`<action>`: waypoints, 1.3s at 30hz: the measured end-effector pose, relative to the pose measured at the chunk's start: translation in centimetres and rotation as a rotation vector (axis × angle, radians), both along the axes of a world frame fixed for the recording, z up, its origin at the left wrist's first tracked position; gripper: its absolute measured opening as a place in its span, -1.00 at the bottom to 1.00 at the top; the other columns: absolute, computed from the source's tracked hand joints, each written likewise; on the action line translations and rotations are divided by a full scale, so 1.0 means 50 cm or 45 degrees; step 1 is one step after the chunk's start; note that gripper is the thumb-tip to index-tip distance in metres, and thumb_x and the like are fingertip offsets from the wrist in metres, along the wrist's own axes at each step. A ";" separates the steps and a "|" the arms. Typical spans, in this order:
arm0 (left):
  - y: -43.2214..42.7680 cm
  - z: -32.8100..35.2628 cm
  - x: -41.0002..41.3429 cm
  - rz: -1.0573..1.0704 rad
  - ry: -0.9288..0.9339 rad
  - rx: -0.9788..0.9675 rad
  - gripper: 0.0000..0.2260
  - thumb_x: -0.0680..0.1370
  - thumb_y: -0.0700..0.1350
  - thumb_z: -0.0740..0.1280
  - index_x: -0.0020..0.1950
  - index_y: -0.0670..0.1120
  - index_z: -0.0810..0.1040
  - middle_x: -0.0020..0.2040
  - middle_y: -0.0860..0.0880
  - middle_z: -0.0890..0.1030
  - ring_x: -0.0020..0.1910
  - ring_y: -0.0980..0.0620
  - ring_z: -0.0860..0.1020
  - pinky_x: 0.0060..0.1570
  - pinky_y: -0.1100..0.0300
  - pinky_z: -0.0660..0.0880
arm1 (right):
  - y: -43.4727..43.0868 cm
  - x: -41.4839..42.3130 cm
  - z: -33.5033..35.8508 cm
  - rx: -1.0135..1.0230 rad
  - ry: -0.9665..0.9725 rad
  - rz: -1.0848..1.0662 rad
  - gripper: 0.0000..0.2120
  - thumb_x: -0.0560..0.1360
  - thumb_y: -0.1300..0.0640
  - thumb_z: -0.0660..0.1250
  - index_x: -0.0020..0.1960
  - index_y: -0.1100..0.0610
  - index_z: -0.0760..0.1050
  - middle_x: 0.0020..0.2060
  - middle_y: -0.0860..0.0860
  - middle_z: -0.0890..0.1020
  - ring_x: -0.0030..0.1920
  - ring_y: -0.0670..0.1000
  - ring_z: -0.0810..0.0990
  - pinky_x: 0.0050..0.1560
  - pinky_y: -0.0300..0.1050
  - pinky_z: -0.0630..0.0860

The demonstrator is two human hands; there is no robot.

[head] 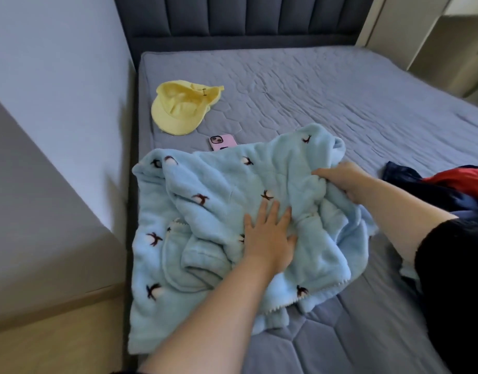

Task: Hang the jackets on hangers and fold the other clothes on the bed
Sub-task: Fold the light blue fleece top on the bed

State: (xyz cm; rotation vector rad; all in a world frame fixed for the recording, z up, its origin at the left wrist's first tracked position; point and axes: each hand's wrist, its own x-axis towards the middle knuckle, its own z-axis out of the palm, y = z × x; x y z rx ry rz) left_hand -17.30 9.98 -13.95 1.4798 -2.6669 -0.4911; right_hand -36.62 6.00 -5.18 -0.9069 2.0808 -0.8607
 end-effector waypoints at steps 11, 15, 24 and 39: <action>0.072 0.102 0.260 0.783 2.164 1.350 -0.66 0.64 -0.14 0.19 0.38 -0.26 0.40 0.21 -0.07 0.55 0.32 -0.19 0.44 0.12 0.31 0.47 | 0.048 0.303 0.214 0.177 -0.913 0.788 -0.38 0.53 -0.30 0.10 0.37 0.14 0.33 0.25 0.09 0.53 0.18 0.10 0.59 0.27 0.19 0.42; 0.058 0.131 0.363 0.732 2.297 1.392 -0.44 0.61 0.25 -0.02 0.29 -0.07 0.55 0.25 -0.22 0.56 0.23 -0.19 0.53 0.16 -0.07 0.50 | 0.056 0.405 0.159 0.262 -0.689 0.824 -0.24 0.52 -0.40 -0.13 0.56 0.04 0.02 0.51 -0.02 0.23 0.45 -0.01 0.28 0.44 0.30 -0.15; 0.077 0.079 0.397 1.050 1.444 1.028 -0.87 0.50 -0.34 0.34 0.00 -0.20 0.62 0.03 -0.25 0.65 0.03 -0.18 0.61 0.12 -0.11 0.54 | 0.101 0.493 -0.002 0.227 -0.912 0.563 -0.33 0.60 -0.28 -0.12 0.53 0.15 0.11 0.47 -0.01 0.27 0.41 0.03 0.34 0.42 0.11 0.17; 0.096 0.024 0.520 1.508 1.008 0.704 -0.83 0.45 -0.24 0.24 -0.03 -0.23 0.57 0.02 -0.23 0.62 -0.04 -0.18 0.57 -0.03 0.04 0.50 | 0.107 0.447 -0.062 0.034 0.909 0.865 -0.41 0.56 -0.21 0.05 0.53 -0.22 -0.08 0.55 -0.08 -0.15 0.54 0.03 -0.16 0.47 0.21 0.05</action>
